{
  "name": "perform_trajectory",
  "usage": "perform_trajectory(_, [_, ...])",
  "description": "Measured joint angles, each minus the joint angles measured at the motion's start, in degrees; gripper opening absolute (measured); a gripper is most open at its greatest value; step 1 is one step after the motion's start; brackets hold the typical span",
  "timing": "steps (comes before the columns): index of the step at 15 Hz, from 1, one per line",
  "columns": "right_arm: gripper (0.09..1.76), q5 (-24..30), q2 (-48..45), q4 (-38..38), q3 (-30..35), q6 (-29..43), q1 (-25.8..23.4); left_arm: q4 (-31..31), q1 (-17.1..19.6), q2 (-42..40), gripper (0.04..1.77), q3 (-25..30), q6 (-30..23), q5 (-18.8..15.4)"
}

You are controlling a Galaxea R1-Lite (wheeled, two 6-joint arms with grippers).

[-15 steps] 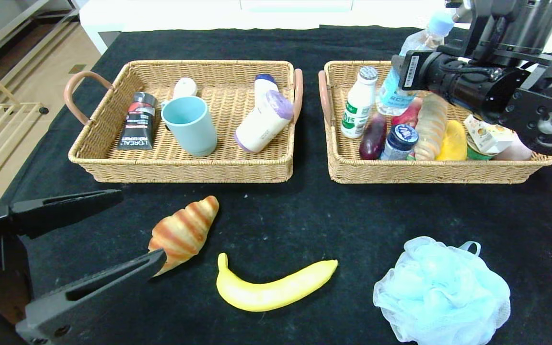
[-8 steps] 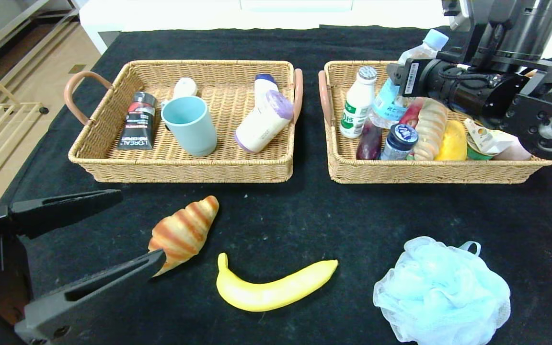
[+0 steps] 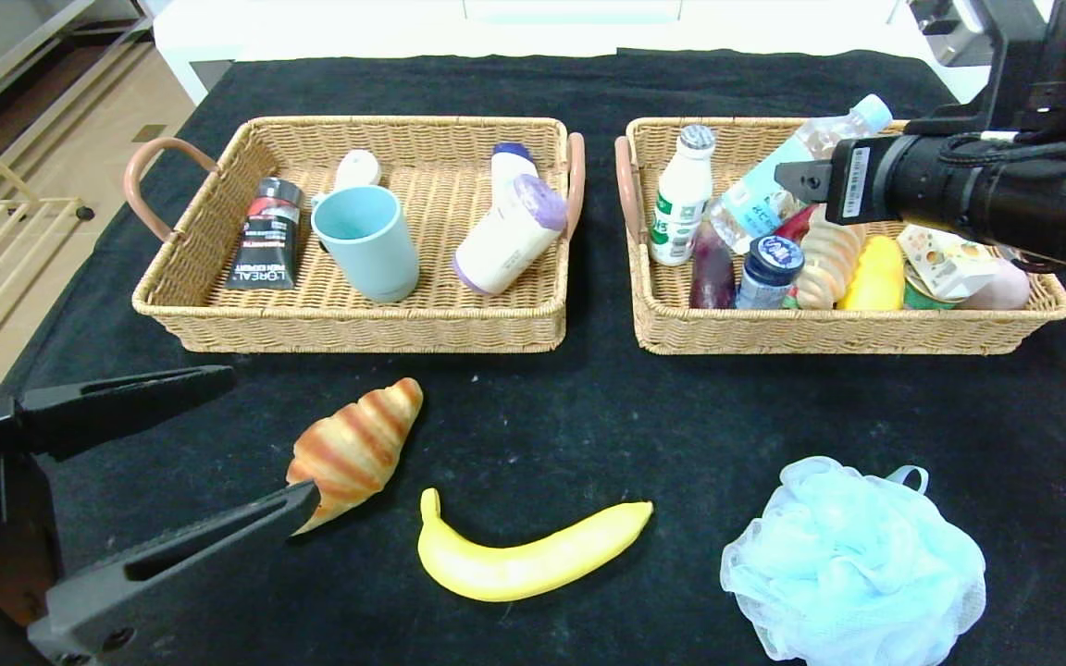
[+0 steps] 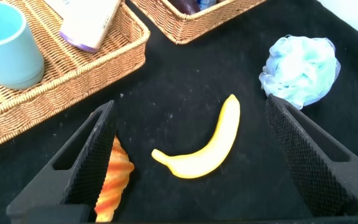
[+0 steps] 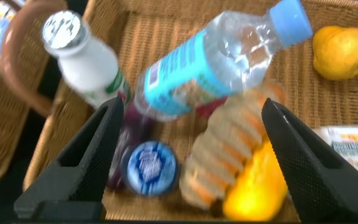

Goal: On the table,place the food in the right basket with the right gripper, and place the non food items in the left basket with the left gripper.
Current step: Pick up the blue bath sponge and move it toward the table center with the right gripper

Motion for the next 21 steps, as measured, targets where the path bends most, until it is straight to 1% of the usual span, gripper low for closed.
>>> perform_trajectory(2, [1.65,-2.7,-4.2,5.4,1.9,0.2,1.4,0.2,0.0,0.1,1.72,0.0,0.4,0.0])
perform_trajectory(5, [1.67,-4.6,-10.0,16.8,3.9,1.8,5.9,0.3,0.0,0.1,1.72,0.1,0.5,0.0])
perform_trajectory(8, [1.68,-6.9,-14.4,27.6,4.5,6.3,9.5,0.2,-0.1,0.2,1.72,0.3,0.7,0.0])
perform_trajectory(10, [1.69,-8.0,-16.1,32.9,4.7,9.7,10.8,0.2,-0.1,0.2,1.72,0.3,0.7,0.0])
perform_trajectory(13, [1.69,-8.1,-18.0,35.5,6.5,12.2,11.4,0.2,-0.1,0.2,1.72,0.4,0.8,0.0])
perform_trajectory(17, [1.7,-7.9,-19.8,37.1,11.6,15.5,13.0,0.2,-0.1,0.1,1.72,0.4,0.8,0.0])
perform_trajectory(21, [1.7,-7.7,-20.8,40.2,13.5,17.7,14.8,0.1,0.0,-0.1,1.72,0.4,0.8,0.0])
